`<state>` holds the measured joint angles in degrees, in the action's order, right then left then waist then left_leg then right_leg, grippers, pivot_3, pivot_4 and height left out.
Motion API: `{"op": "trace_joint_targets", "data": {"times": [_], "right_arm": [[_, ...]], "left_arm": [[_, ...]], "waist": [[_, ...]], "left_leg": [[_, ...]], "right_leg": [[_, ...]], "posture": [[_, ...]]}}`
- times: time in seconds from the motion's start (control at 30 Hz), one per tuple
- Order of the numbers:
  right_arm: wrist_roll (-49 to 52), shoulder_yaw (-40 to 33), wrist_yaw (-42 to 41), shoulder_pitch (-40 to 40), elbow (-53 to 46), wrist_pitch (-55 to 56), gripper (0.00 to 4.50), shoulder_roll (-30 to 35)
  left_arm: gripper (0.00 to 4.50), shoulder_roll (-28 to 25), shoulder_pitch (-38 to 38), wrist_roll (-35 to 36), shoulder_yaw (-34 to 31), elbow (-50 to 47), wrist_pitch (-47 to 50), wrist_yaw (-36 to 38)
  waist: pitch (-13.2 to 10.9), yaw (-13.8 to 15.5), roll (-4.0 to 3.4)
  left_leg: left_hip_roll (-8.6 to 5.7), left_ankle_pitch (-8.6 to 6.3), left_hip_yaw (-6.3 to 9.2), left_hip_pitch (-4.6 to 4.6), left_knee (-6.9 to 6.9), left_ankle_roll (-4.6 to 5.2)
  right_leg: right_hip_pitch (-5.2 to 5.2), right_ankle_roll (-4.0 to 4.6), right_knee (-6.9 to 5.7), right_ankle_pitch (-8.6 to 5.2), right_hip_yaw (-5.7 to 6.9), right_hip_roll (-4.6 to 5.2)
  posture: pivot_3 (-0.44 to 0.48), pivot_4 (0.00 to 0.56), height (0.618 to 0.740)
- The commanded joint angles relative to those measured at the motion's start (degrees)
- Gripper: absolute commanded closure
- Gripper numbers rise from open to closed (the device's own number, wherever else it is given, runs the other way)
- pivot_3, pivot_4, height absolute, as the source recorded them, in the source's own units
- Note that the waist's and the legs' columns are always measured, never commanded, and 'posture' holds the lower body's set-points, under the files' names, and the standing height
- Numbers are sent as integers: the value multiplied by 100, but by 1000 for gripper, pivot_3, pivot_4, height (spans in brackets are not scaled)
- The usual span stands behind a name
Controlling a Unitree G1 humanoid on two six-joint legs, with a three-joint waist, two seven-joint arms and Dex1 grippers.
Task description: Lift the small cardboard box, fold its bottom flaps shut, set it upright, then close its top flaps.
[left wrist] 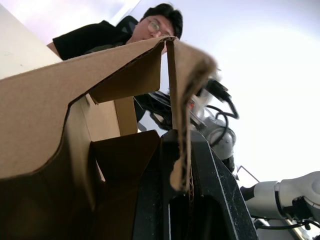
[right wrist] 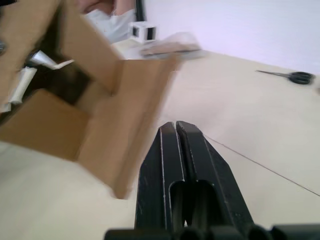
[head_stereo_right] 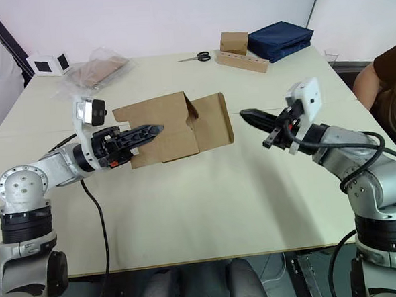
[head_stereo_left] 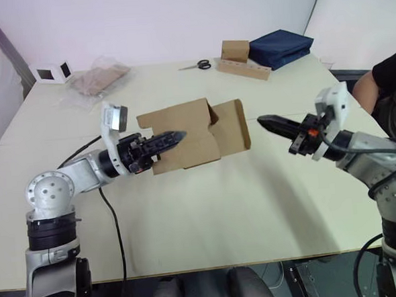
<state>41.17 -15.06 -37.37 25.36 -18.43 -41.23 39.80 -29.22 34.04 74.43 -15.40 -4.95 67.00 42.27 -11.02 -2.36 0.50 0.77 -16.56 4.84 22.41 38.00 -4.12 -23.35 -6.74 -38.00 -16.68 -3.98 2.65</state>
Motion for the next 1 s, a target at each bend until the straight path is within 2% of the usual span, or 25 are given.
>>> {"op": "trace_joint_targets", "data": {"times": [0.03,0.33,0.5,1.0], "right_arm": [[-198,-111,34,63,220,306,4500,-10],[-561,587,-19,141,528,661,4500,-636],[-428,686,-95,224,364,564,4500,-754],[1057,422,-52,126,-614,-694,4500,-689]], "left_arm": [[4462,-41,32,183,-116,-219,-81,5],[4462,-47,104,238,-71,-197,-77,-10],[4462,-66,114,220,-62,-190,-83,0],[4462,-17,95,166,-35,-150,-127,-37]], "waist": [[0,-1,0],[-1,-19,-2],[-1,13,-3],[-1,-1,-3]], "left_leg": [[0,0,0,0,-1,0],[1,0,0,-1,-3,0],[-1,1,0,1,-2,-1],[0,0,2,1,-2,0]], "right_leg": [[0,0,0,0,0,0],[-2,0,-1,0,-1,-2],[-2,0,1,0,0,2],[-2,0,0,0,0,0]], "posture": [[0,150,740],[0,150,740],[0,150,740],[0,150,740]]}}
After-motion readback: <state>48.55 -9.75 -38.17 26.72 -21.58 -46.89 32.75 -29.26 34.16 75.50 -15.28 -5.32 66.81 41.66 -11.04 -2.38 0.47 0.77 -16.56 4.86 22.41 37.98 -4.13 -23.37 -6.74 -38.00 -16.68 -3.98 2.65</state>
